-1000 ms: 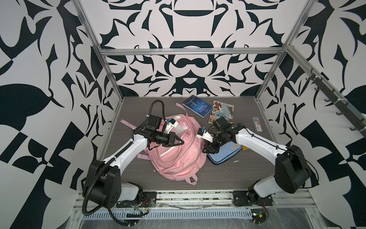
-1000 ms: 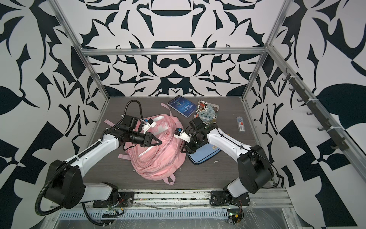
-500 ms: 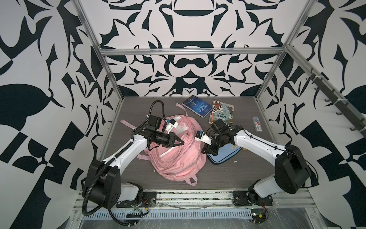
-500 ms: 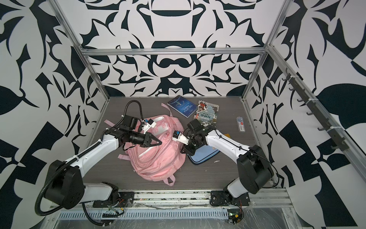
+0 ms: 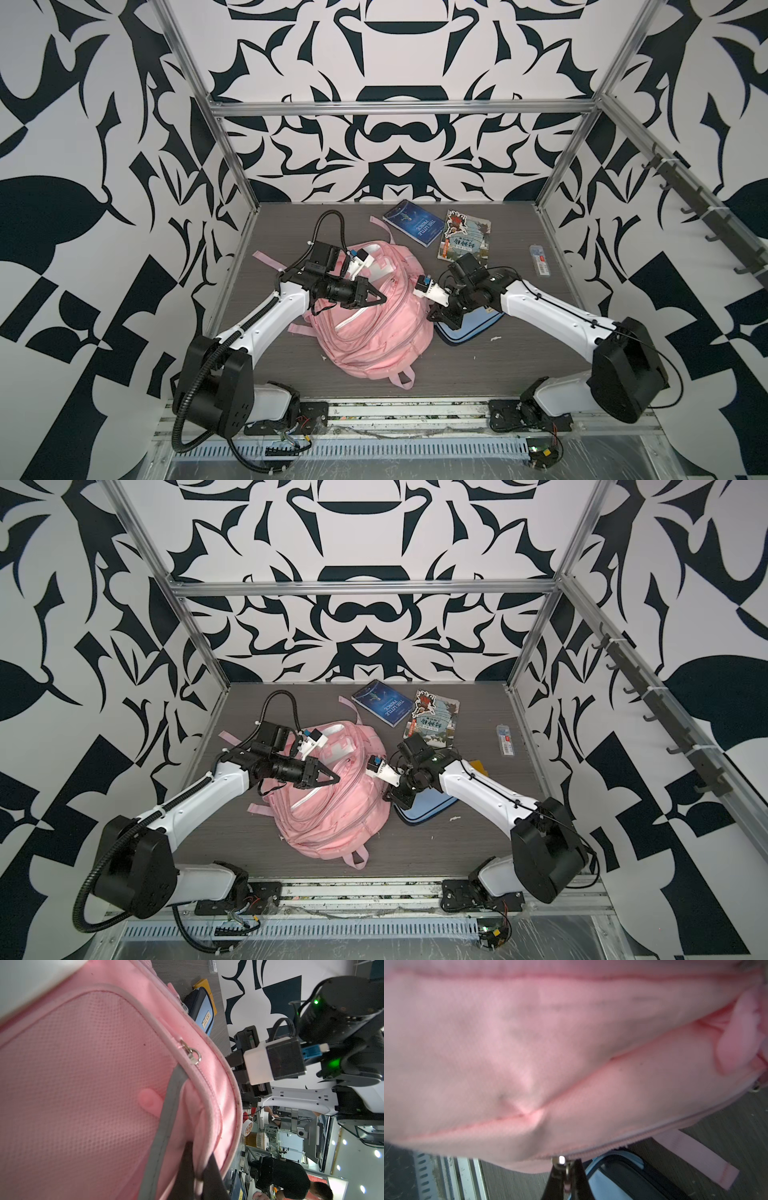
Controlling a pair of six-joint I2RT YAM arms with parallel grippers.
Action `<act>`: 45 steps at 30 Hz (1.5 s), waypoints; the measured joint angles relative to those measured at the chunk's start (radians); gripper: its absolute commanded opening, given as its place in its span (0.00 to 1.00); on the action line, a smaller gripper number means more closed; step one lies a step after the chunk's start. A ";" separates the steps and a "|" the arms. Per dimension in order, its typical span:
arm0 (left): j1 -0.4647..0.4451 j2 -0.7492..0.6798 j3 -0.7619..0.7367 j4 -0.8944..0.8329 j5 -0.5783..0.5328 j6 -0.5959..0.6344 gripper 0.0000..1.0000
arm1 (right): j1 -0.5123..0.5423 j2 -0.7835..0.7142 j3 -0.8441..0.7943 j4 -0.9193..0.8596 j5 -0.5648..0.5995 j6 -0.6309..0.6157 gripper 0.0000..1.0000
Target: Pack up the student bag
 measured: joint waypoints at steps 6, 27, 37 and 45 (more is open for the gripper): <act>-0.006 0.000 -0.003 0.046 -0.128 -0.121 0.00 | 0.061 -0.019 0.011 0.007 0.100 -0.006 0.00; -0.018 -0.023 0.025 0.157 -0.526 -0.629 0.00 | 0.321 0.077 0.104 0.168 0.327 0.111 0.00; 0.017 -0.143 0.071 -0.018 -0.534 -0.332 0.77 | 0.077 -0.025 0.021 0.159 0.230 0.206 0.00; -0.074 -0.123 0.076 -0.179 -0.548 -0.003 0.83 | -0.018 0.052 0.039 0.106 0.172 0.176 0.00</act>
